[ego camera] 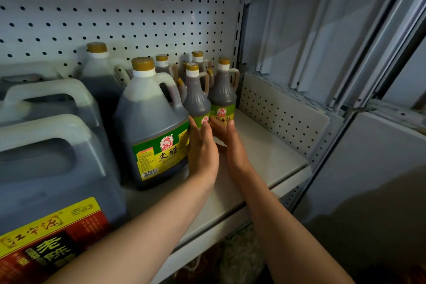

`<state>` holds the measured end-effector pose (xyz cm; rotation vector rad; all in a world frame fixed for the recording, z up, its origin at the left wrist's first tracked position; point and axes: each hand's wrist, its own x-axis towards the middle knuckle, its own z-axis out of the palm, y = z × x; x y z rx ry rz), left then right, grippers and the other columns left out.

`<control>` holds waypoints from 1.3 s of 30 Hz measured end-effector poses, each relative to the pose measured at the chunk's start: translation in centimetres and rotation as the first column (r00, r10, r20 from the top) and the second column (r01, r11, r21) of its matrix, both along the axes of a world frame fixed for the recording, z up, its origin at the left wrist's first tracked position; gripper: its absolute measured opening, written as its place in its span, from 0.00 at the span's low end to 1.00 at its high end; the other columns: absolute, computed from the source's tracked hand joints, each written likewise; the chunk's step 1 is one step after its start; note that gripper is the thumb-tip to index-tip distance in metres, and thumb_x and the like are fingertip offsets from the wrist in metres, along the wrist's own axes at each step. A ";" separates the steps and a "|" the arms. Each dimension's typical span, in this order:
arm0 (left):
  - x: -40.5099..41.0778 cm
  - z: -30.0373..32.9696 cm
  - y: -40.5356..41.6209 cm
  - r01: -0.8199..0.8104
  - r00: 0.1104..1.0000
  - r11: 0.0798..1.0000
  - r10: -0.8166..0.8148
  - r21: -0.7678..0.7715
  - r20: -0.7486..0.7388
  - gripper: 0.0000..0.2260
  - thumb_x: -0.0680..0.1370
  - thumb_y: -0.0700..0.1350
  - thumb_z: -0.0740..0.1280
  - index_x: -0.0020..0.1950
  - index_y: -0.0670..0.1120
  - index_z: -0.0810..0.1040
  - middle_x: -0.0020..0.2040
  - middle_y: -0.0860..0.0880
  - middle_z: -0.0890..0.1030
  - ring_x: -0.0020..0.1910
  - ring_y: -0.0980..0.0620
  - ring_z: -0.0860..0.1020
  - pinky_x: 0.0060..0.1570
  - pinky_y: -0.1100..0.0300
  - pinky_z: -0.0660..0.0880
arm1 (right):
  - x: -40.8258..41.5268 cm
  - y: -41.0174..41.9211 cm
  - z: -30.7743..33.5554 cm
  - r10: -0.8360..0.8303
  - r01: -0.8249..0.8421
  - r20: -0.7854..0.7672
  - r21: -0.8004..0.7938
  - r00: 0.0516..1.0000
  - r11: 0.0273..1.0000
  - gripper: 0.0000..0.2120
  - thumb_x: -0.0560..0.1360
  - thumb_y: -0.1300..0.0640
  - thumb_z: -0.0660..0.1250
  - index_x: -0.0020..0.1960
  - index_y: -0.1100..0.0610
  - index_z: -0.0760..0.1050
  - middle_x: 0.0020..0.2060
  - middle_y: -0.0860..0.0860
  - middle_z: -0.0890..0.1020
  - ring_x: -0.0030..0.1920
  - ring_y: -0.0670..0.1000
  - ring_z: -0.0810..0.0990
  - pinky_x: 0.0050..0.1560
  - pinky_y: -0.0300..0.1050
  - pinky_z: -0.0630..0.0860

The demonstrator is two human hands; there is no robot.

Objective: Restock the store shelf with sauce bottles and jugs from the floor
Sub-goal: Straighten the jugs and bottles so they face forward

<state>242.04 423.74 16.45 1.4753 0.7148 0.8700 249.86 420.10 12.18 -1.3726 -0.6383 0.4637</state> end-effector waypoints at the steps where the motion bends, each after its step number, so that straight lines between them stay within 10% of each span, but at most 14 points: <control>1: 0.5 -0.1 0.3 -0.007 1.000 1.000 0.007 -0.020 0.008 0.24 0.85 0.57 0.53 0.81 0.60 0.50 0.82 0.54 0.52 0.80 0.51 0.54 0.78 0.46 0.53 | 0.0 0.1 0.0 0.023 -0.022 0.012 -0.020 1.000 1.000 0.34 0.80 0.31 0.46 0.74 0.48 0.74 0.68 0.44 0.79 0.71 0.46 0.74 0.75 0.63 0.65; 13: 1.1 -0.3 0.4 -0.020 1.000 1.000 0.021 -0.015 0.019 0.24 0.85 0.56 0.51 0.81 0.58 0.49 0.82 0.53 0.52 0.80 0.50 0.54 0.78 0.47 0.53 | -0.2 0.2 0.2 0.098 -0.096 0.029 -0.059 0.995 0.994 0.38 0.75 0.25 0.46 0.75 0.44 0.72 0.71 0.45 0.76 0.73 0.46 0.71 0.76 0.60 0.64; 23: 0.7 -0.1 0.5 0.019 0.998 1.000 -0.020 -0.010 -0.056 0.24 0.86 0.55 0.49 0.81 0.56 0.48 0.82 0.55 0.48 0.80 0.54 0.49 0.74 0.59 0.46 | 0.9 1.0 -1.4 -0.312 0.308 0.041 0.083 0.949 0.948 0.33 0.73 0.21 0.52 0.67 0.39 0.75 0.67 0.46 0.77 0.69 0.45 0.74 0.73 0.58 0.69; 39: 1.1 1.0 0.1 -0.029 0.998 0.994 0.024 -0.103 -0.051 0.25 0.86 0.55 0.50 0.82 0.53 0.48 0.82 0.51 0.50 0.80 0.50 0.51 0.75 0.56 0.49 | 2.3 0.6 -0.5 -0.089 0.097 -0.116 0.068 0.989 0.993 0.26 0.85 0.38 0.47 0.79 0.46 0.64 0.76 0.46 0.70 0.76 0.47 0.66 0.78 0.58 0.61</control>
